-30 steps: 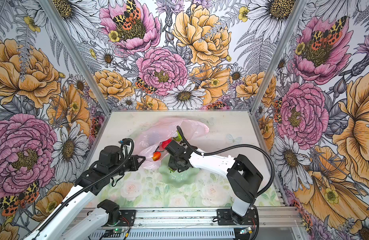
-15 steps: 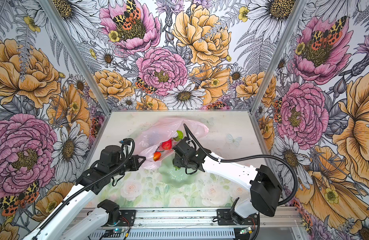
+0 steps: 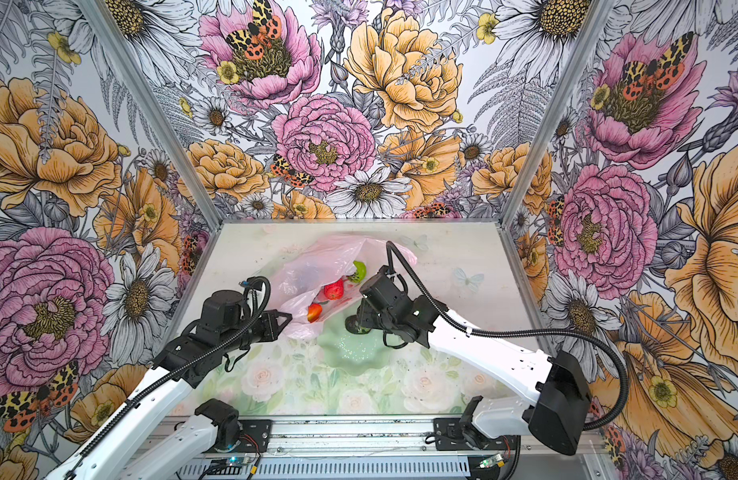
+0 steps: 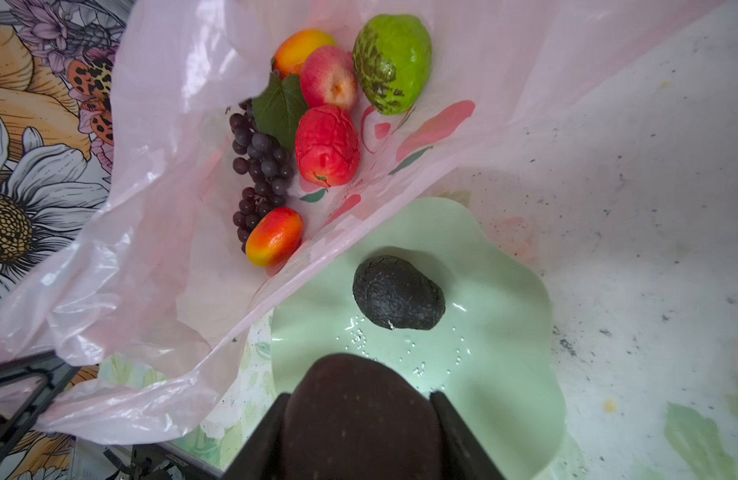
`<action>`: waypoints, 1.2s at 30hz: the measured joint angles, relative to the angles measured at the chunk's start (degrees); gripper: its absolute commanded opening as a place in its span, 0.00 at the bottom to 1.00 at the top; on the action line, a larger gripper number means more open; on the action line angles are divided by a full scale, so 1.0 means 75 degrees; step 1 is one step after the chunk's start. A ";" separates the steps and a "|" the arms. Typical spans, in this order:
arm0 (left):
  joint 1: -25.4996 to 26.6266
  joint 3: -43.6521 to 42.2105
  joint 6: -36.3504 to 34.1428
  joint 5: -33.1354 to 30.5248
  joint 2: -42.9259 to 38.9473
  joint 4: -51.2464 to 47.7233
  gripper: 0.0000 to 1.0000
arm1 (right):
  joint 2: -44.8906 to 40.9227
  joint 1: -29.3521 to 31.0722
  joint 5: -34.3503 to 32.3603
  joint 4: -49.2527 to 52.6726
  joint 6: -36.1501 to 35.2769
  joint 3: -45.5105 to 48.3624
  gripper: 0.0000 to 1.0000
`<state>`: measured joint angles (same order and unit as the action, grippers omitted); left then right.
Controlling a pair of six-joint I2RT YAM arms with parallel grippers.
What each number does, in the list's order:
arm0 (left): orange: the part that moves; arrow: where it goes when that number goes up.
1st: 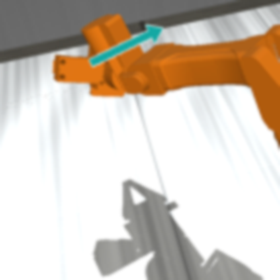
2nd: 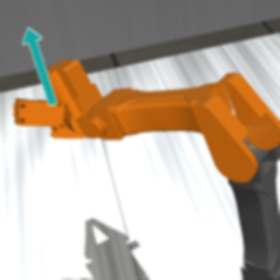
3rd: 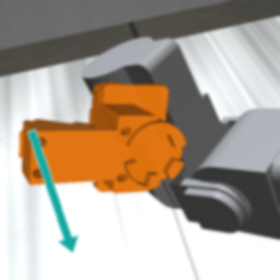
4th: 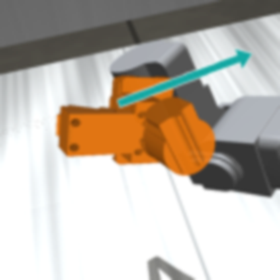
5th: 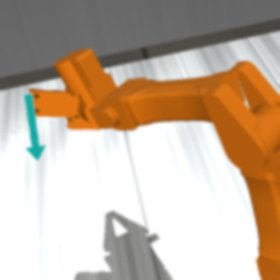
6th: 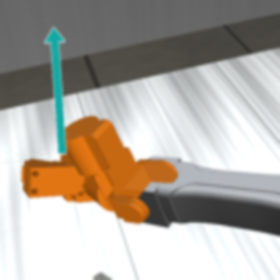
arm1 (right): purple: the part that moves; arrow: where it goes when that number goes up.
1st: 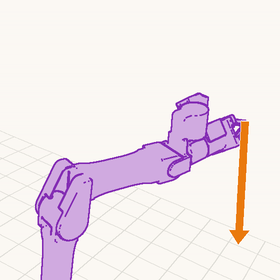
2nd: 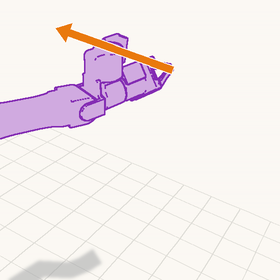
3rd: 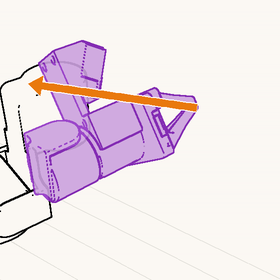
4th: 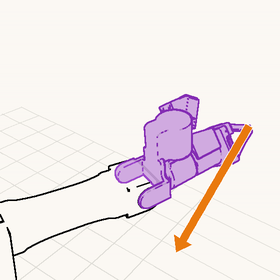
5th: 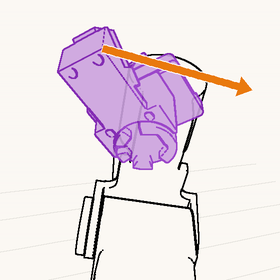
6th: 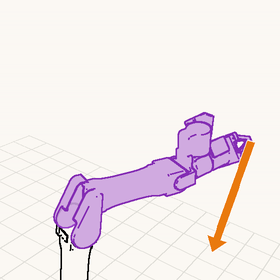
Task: Place the fruits into the plastic bag
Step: 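Lift the dark avocado with the right gripper out of the bowl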
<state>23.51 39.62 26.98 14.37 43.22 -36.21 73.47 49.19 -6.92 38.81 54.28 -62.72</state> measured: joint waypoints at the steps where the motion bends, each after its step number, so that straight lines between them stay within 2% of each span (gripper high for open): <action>1: 0.0000 0.0000 0.0000 0.0000 0.0000 0.0003 0.00 | -0.0108 -0.0041 0.0000 0.0020 0.0000 0.0000 0.32; 12: 0.0000 0.0000 0.0000 0.0000 0.0003 0.0000 0.00 | -0.1040 -0.0423 0.0006 0.0119 0.0012 -0.0017 0.32; 21: 0.0000 0.0000 0.0000 0.0000 0.0000 0.0000 0.00 | -0.1084 -0.0772 0.0166 0.0172 0.0006 -0.0758 0.32; 36: 0.0052 0.0000 0.0000 -0.0003 0.0000 0.0000 0.00 | 0.0248 -0.0848 0.0883 0.0166 -0.0140 -0.1967 0.33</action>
<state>23.90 39.62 26.98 14.35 43.22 -36.21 75.33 42.83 -0.30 40.05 53.23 -77.47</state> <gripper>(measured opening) 0.047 0.493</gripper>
